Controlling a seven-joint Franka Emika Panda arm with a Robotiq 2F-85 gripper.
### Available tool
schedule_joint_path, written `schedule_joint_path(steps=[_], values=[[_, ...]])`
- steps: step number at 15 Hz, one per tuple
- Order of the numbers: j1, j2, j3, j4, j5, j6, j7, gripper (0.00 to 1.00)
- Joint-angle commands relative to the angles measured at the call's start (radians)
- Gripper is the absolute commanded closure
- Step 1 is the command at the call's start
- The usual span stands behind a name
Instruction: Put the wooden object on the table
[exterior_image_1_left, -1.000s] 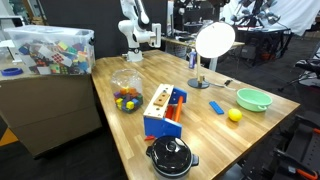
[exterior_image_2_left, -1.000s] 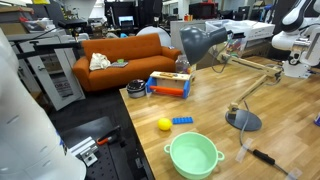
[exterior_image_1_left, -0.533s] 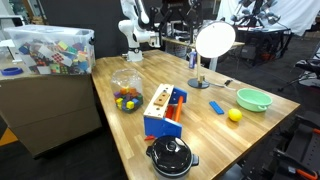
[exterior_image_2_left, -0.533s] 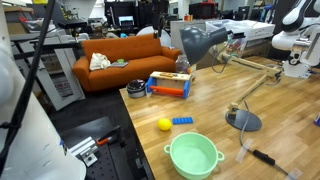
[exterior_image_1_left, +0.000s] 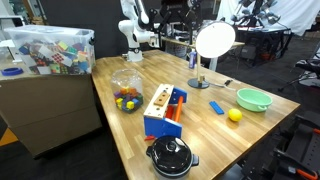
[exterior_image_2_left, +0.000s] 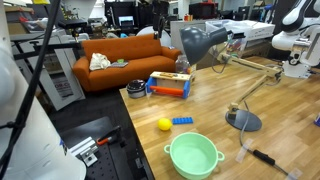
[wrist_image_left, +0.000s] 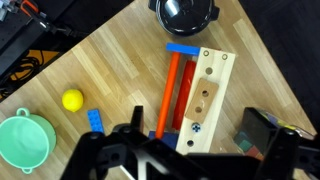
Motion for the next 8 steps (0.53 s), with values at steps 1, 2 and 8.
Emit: schedule_joint_path(steps=[1,2,8], values=[[0.012,0.004,-0.015,0.007,0.004,0.010,0.016,0.00],[0.014,0.013,-0.017,0.012,0.005,0.021,0.034,0.00],[0.046,0.108,-0.022,0.028,-0.011,0.072,0.177,0.00]])
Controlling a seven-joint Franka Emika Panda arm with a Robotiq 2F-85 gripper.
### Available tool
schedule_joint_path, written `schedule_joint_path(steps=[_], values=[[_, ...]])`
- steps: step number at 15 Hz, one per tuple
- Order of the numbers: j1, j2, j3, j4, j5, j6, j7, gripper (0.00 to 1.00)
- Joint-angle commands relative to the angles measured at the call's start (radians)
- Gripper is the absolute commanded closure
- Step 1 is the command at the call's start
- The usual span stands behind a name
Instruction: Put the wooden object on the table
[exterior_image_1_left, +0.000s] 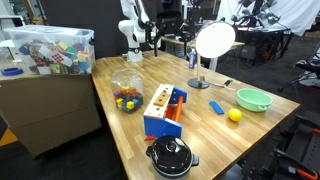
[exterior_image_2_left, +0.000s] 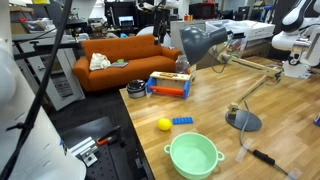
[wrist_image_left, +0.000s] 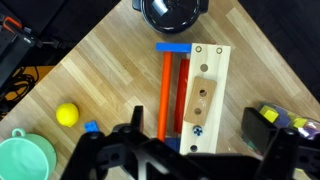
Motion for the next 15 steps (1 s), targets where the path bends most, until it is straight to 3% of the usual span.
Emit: schedule_joint_path(steps=[1,7,15], values=[[0.045,0.064,-0.019,0.026,-0.020,0.008,0.074,0.00],[0.103,0.183,-0.039,0.034,-0.066,-0.011,0.138,0.00],[0.098,0.211,-0.065,0.028,-0.058,0.003,0.136,0.00]])
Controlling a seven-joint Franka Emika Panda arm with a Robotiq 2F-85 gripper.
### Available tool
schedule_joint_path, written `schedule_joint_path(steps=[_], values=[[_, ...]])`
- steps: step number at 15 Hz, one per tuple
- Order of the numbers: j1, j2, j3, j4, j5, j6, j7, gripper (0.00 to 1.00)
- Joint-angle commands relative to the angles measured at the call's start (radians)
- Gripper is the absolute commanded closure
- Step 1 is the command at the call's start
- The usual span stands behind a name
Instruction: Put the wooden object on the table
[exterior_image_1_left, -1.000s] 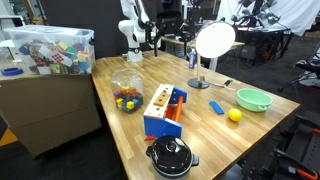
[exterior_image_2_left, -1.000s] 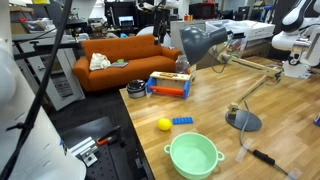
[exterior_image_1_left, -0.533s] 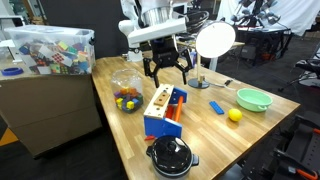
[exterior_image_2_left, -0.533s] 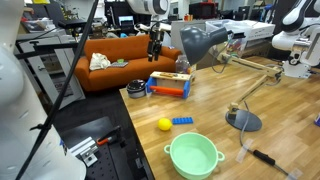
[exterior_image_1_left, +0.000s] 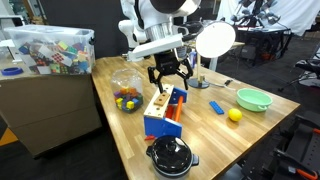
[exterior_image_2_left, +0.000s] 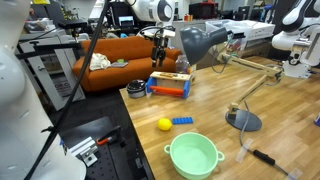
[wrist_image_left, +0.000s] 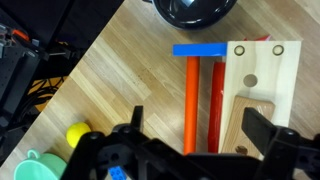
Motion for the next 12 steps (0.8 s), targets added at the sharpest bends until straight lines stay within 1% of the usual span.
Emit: schedule_joint_path(steps=[1,7,9,12], values=[[0.006,0.002,-0.005,0.006,0.003,-0.004,-0.001,0.00],[0.008,0.012,-0.010,0.022,-0.001,0.002,0.013,0.00],[0.011,0.026,-0.021,0.040,-0.002,0.015,0.050,0.00],[0.011,0.053,-0.034,0.061,0.017,0.049,0.146,0.00]])
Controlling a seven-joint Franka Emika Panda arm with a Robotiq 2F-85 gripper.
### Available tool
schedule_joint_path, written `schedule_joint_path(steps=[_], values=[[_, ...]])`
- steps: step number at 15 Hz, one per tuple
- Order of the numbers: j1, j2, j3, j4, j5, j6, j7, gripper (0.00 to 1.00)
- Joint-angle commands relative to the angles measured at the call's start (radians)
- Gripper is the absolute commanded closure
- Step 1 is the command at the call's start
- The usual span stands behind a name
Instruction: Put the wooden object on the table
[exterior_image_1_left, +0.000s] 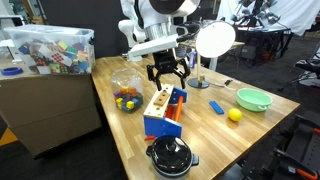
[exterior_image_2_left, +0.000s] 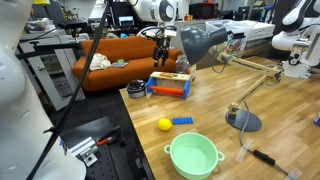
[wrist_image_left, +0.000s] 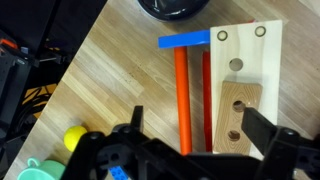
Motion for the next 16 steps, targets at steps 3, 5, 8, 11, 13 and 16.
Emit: schedule_joint_path(steps=[3,5,8,11,13,16], values=[[0.011,0.079,-0.017,0.061,0.022,0.038,0.131,0.00],[0.012,0.100,-0.019,0.068,0.023,0.044,0.167,0.00],[0.011,0.118,-0.022,0.077,0.018,0.049,0.210,0.00],[0.010,0.124,-0.022,0.093,0.014,0.047,0.229,0.00],[0.010,0.124,-0.022,0.104,0.012,0.045,0.231,0.00],[0.010,0.131,-0.021,0.120,0.010,0.039,0.227,0.00]])
